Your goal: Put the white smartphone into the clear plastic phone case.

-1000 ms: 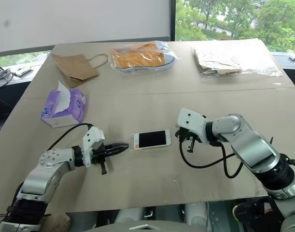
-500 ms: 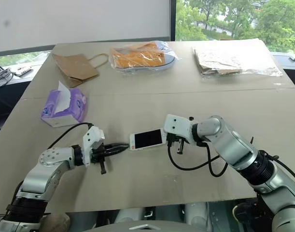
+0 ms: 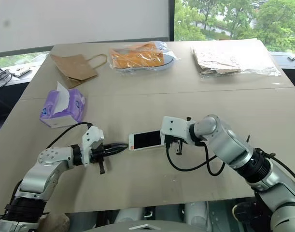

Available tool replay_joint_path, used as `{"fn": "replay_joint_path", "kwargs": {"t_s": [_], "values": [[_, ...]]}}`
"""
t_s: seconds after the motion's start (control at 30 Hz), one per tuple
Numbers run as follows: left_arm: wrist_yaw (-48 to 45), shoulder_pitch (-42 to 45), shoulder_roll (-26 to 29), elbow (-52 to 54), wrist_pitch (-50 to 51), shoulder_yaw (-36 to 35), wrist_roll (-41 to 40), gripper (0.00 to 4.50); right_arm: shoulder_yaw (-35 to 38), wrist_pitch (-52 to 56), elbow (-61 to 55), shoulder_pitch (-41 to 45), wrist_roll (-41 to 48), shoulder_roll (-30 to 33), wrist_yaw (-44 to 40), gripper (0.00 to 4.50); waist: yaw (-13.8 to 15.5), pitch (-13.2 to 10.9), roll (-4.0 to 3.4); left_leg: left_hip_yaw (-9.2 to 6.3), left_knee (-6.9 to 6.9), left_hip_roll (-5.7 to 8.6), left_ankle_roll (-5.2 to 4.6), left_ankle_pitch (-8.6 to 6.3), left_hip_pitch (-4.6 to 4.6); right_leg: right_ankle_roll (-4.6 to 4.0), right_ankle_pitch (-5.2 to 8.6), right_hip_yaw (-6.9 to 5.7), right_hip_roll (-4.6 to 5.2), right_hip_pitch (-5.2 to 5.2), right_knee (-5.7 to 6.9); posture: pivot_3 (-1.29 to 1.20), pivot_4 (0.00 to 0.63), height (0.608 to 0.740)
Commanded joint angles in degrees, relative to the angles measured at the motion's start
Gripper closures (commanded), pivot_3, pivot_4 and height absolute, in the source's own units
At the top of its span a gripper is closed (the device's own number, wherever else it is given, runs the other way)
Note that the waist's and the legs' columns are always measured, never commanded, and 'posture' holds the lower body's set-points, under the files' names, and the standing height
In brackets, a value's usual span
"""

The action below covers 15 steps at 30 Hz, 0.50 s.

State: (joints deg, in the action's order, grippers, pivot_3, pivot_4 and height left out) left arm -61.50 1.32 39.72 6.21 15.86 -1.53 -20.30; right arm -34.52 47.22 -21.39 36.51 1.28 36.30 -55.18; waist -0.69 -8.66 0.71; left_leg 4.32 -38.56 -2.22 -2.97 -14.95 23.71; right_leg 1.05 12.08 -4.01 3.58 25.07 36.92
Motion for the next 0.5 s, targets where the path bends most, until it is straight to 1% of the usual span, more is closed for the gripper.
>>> {"fn": "replay_joint_path", "kwargs": {"t_s": [0.03, 0.2, 0.33, 0.5], "values": [[0.1, 0.7, 0.1, 0.7, -0.7, 0.5, 0.3, 4.43, -1.4, -3.0, -1.9, 1.4, 1.4, -1.2, -3.3, 4.50, 0.0, 0.0, 0.00, 0.00, 0.00, 0.00, 0.00, 0.00, 0.00, 0.00, 0.00, 0.00, 0.00, 0.00, 0.00, 0.00, 0.150, 0.740], [0.0, 0.5, 0.3, 0.8, -0.7, 0.4, 0.5, 4.43, -0.1, -2.8, -1.9, 1.6, 1.4, -0.7, -4.7, 4.50, 0.0, 0.0, 0.00, 0.00, 0.00, 0.00, 0.00, 0.00, 0.00, 0.00, 0.00, 0.00, 0.00, 0.00, 0.00, 0.00, 0.150, 0.740], [0.0, 0.4, 0.1, 1.0, -0.6, 0.4, 0.4, 4.43, 2.3, -2.5, -2.4, 0.6, 3.2, -1.7, -4.8, 4.50, 0.0, 0.0, 0.00, 0.00, 0.00, 0.00, 0.00, 0.00, 0.00, 0.00, 0.00, 0.00, 0.00, 0.00, 0.01, 0.00, 0.150, 0.740], [0.1, 0.6, -0.3, 1.2, -0.5, 1.1, 0.6, 4.43, 1.0, -3.7, -1.7, 0.8, 3.4, -3.9, -5.3, 4.50, -0.1, 0.0, 0.00, 0.00, -0.01, 0.00, 0.01, 0.01, -0.02, 0.00, 0.00, 0.00, -0.01, 0.00, 0.04, 0.00, 0.150, 0.740]]}}
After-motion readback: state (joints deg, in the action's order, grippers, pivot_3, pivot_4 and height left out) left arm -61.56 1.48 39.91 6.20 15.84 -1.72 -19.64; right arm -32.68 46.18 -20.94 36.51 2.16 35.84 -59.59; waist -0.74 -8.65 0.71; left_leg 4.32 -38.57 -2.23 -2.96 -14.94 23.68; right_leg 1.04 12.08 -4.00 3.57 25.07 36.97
